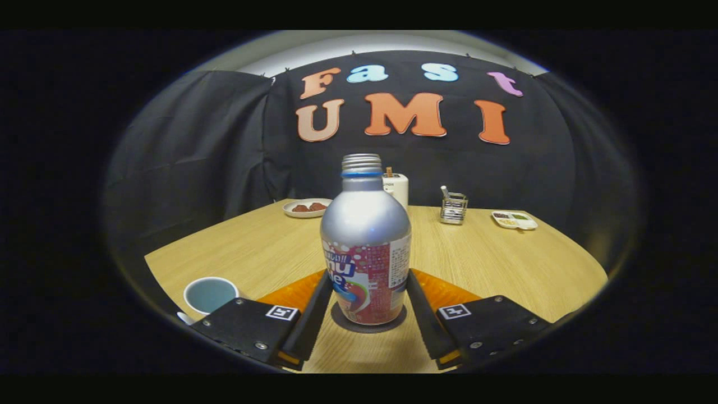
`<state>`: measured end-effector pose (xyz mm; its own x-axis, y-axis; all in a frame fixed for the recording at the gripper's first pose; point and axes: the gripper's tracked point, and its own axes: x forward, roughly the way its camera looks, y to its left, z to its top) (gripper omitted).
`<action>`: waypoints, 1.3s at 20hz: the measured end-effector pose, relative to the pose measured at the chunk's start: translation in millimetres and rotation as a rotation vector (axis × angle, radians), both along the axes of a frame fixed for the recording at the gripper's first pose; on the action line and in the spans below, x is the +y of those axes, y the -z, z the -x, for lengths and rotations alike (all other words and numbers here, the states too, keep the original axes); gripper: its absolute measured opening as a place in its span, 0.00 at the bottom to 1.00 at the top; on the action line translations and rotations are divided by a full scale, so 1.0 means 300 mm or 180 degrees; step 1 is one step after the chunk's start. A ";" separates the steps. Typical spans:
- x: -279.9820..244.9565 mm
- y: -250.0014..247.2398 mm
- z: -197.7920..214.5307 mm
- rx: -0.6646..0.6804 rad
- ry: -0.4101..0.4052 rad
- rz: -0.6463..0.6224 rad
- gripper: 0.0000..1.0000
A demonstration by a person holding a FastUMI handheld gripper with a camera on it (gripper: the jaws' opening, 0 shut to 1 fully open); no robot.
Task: Take the bottle from table, then pour the juice into the cup, finally place the bottle on the coaster
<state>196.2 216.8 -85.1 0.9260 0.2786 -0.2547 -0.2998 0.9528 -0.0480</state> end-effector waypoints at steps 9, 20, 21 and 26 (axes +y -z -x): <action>0.009 0.065 -0.027 0.0036 0.0019 -0.0051 0.76; -0.013 0.095 -0.001 0.0085 0.0007 0.0035 0.80; -0.016 0.098 0.005 0.0095 0.0010 0.0036 0.80; -0.028 0.064 0.042 0.0059 0.0011 0.0024 0.87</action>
